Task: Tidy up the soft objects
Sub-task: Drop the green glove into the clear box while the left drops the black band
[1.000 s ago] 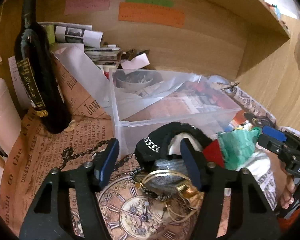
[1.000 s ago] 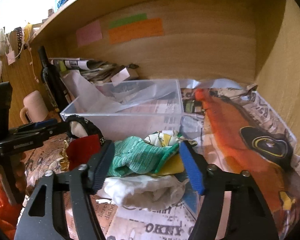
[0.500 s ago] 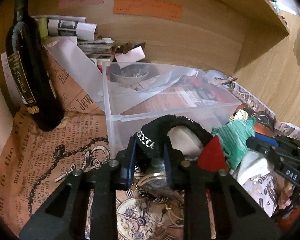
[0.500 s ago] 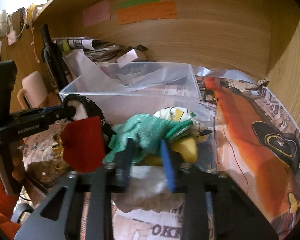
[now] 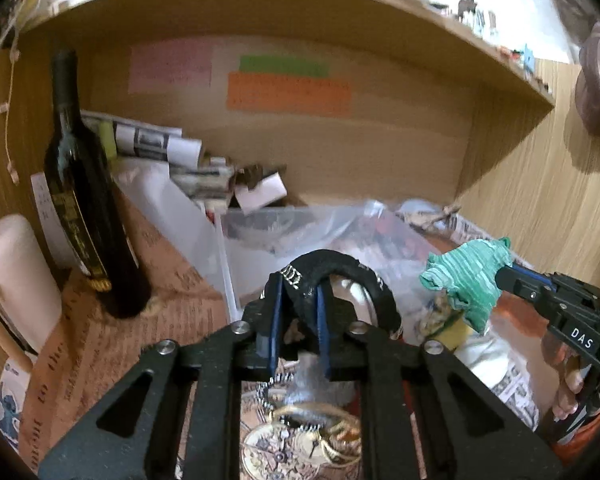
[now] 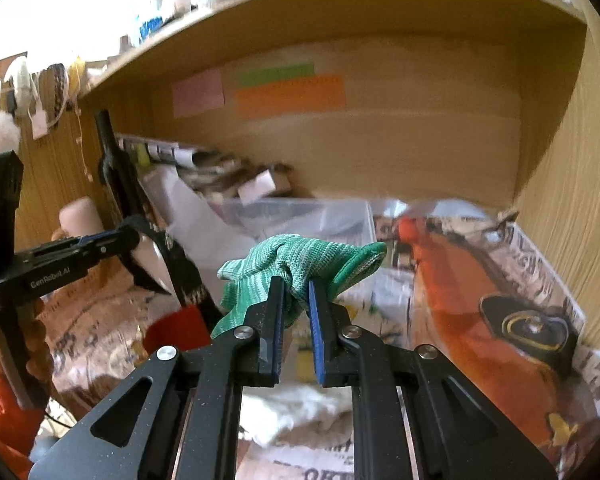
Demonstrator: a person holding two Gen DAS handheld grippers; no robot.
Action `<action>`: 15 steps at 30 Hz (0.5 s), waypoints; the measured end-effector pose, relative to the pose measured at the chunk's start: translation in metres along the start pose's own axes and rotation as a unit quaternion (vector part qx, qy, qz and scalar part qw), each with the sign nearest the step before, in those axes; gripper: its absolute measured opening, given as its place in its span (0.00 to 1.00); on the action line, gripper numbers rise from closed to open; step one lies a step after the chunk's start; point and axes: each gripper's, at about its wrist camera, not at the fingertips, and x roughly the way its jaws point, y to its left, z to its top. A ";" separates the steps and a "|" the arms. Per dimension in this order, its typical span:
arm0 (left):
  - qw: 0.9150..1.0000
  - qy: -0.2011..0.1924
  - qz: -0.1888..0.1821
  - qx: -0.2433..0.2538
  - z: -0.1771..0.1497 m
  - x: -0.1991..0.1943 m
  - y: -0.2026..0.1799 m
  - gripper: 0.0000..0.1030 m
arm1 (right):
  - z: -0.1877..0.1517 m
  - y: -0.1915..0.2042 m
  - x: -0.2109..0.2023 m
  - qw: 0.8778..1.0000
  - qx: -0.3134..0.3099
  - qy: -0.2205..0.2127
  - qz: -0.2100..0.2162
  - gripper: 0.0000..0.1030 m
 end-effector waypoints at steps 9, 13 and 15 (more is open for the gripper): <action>0.998 -0.059 0.010 -0.003 0.034 -0.013 0.005 0.13 | 0.018 0.000 -0.005 0.999 0.003 -0.037 0.001 0.10; 0.997 -0.078 0.014 -0.017 0.048 -0.013 0.012 0.13 | 0.026 -0.002 -0.002 0.999 0.009 -0.046 0.005 0.10; 0.996 -0.084 0.014 -0.024 0.053 -0.014 0.015 0.13 | 0.030 -0.005 0.000 0.999 0.012 -0.049 0.007 0.10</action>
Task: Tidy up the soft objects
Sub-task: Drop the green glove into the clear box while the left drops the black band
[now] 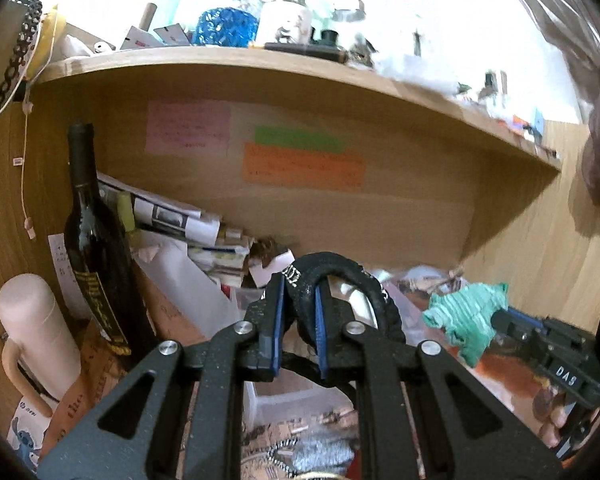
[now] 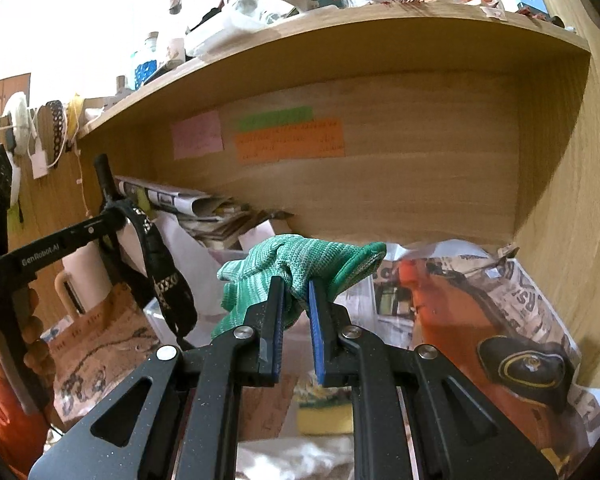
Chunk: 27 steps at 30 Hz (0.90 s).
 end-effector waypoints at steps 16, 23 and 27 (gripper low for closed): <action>0.997 0.065 0.044 -0.014 -0.015 0.068 0.019 0.13 | 0.009 -0.002 0.061 0.998 -0.033 0.058 -0.008 0.11; 0.991 0.129 0.040 0.011 -0.039 0.096 0.015 0.13 | -0.003 -0.005 0.089 0.993 -0.039 0.110 -0.007 0.11; 0.987 0.154 0.037 0.029 -0.048 0.107 0.009 0.13 | -0.007 -0.006 0.102 0.990 -0.043 0.134 -0.006 0.11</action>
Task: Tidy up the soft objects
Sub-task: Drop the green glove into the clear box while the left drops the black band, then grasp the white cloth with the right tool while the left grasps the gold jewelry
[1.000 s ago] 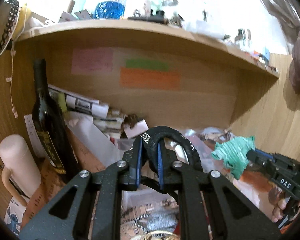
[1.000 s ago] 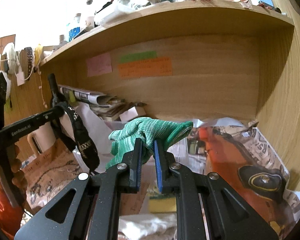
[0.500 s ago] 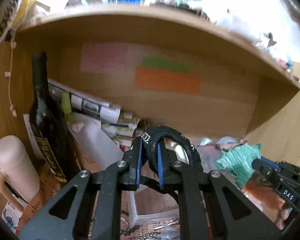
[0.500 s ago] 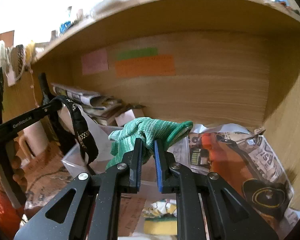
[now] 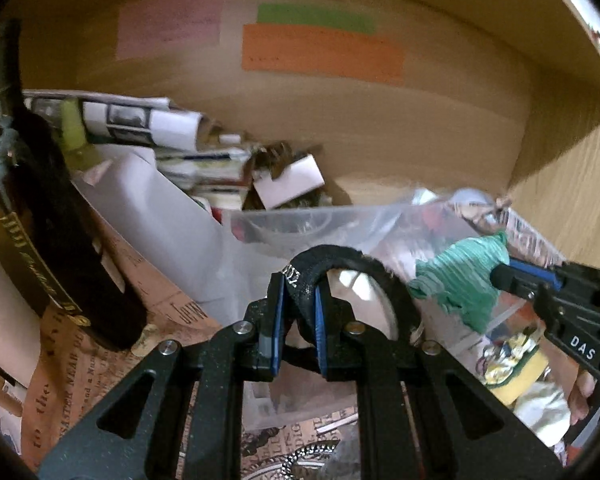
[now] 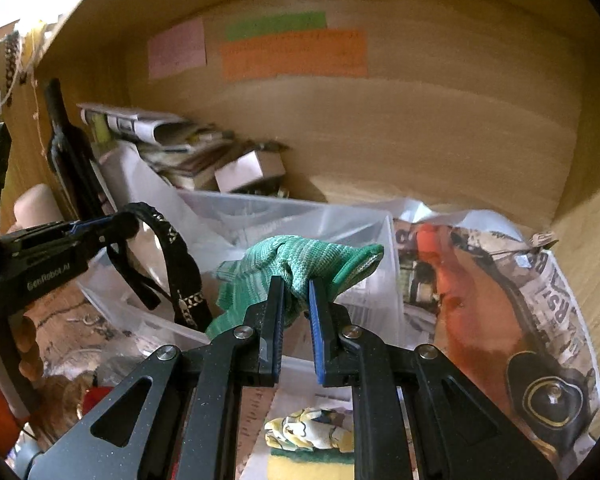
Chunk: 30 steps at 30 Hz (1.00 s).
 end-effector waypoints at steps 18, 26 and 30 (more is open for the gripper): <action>0.999 0.033 -0.030 -0.003 0.005 0.001 -0.002 0.55 | 0.000 0.003 0.004 1.000 -0.019 0.005 -0.022 0.60; 0.999 -0.010 -0.040 0.004 0.010 -0.041 -0.005 0.72 | 0.004 0.011 -0.042 0.997 -0.032 -0.061 -0.036 0.81; 0.999 -0.025 -0.048 0.005 0.007 -0.059 -0.008 0.88 | -0.001 0.014 -0.060 0.996 -0.031 -0.078 -0.032 0.86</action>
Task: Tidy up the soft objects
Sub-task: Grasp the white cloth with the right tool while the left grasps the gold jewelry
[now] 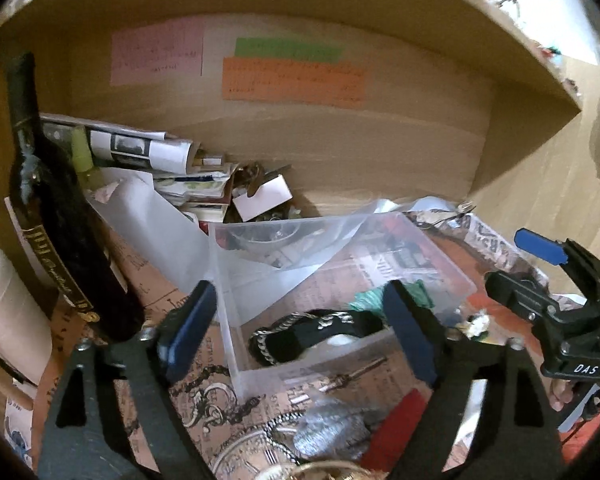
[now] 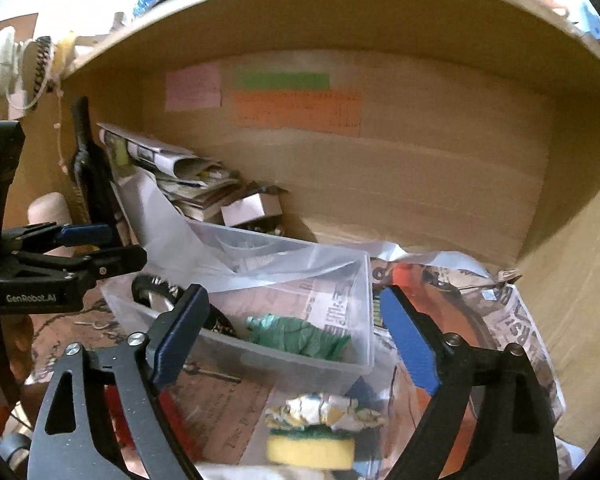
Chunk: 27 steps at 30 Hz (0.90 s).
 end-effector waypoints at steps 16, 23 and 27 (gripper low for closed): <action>0.998 0.040 -0.016 0.037 -0.049 -0.023 -0.026 0.95 | -0.058 0.003 -0.029 0.999 0.031 0.041 -0.002 0.94; 0.996 0.079 -0.032 0.033 -0.078 -0.013 -0.032 0.95 | -0.089 0.003 -0.018 0.995 0.045 0.089 -0.008 0.94; 0.995 0.091 -0.040 0.026 -0.090 -0.009 -0.032 0.95 | -0.101 -0.004 -0.013 0.991 0.064 0.115 -0.003 0.94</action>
